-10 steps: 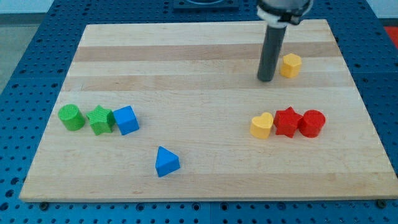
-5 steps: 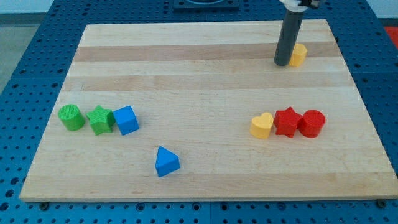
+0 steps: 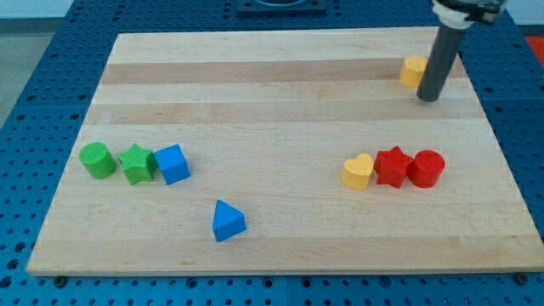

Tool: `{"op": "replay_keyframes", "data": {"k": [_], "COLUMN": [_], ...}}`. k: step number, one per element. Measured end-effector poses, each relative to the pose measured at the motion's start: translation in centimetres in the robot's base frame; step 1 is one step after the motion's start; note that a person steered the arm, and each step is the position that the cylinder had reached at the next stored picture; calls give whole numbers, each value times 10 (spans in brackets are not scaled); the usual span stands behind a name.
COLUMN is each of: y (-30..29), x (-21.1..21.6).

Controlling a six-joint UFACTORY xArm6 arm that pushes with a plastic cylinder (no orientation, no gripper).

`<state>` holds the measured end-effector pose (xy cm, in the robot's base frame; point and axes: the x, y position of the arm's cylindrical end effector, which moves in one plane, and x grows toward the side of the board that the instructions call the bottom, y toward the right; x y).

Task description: Move the yellow hexagon to the top right

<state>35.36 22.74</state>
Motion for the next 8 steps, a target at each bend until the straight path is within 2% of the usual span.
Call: {"op": "replay_keyframes", "data": {"k": [1, 2, 3, 4, 5, 6, 8], "y": [5, 1, 1, -29, -55, -66, -55], "x": [-55, -55, -39, -10, -13, -55, -64]}}
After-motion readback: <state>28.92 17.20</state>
